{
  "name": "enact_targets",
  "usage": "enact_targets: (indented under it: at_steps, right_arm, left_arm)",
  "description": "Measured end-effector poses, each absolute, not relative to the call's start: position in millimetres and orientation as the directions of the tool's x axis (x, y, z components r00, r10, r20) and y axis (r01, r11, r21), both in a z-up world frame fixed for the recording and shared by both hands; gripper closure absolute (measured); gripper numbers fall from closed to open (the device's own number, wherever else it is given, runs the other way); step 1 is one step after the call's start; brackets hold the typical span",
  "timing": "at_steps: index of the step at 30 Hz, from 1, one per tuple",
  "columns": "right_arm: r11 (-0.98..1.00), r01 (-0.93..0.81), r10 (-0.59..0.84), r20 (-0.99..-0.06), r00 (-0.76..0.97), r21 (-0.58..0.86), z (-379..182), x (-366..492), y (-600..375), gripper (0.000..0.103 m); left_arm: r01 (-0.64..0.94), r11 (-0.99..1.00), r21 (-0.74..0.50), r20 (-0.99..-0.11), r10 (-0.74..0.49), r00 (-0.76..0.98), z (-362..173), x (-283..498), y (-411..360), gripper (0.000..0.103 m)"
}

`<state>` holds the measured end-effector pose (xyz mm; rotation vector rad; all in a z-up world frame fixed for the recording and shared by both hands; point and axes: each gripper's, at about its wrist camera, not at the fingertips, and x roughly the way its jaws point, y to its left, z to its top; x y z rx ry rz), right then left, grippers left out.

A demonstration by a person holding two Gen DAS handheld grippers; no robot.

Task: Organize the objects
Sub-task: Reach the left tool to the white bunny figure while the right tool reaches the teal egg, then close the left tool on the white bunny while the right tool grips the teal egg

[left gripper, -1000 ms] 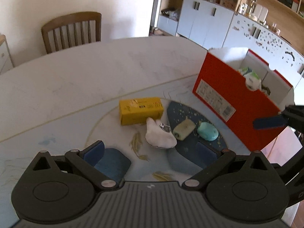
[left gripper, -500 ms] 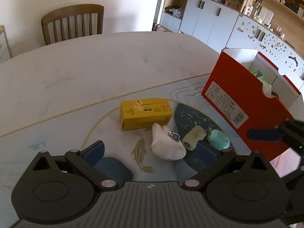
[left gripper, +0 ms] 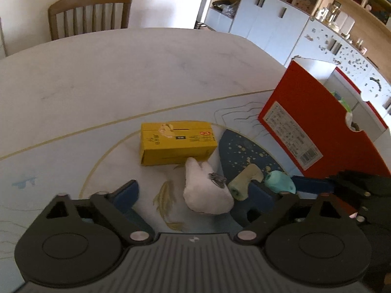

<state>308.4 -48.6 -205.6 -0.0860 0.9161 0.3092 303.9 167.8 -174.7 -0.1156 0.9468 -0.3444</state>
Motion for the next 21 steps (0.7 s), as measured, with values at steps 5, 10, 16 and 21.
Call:
enact_targets:
  at_steps: [5, 10, 16, 21]
  right_arm:
    - [0.949, -0.310, 0.235, -0.787, 0.571, 0.058, -203.9, 311.8, -49.0, 0.045]
    - [0.945, -0.325, 0.234, -0.787, 0.571, 0.045, -202.5, 310.4, -48.1, 0.062]
    - [0.945, -0.325, 0.231, -0.788, 0.570, 0.042, -199.7, 308.6, -49.8, 0.073]
    - [0.946, -0.319, 0.238, -0.778, 0.582, 0.050, -189.7, 302.9, -54.6, 0.073]
  left_arm:
    - [0.248, 0.926, -0.284, -0.766, -0.375, 0.523, -173.1, 304.5, 167.3, 0.042]
    - [0.241, 0.925, -0.294, -0.768, -0.378, 0.516, -172.5, 305.0, 168.7, 0.060]
    - [0.229, 0.935, -0.272, -0.775, -0.354, 0.524, -168.5, 300.5, 168.0, 0.068]
    - [0.197, 0.947, -0.255, -0.785, -0.322, 0.529, -162.0, 289.1, 170.0, 0.069]
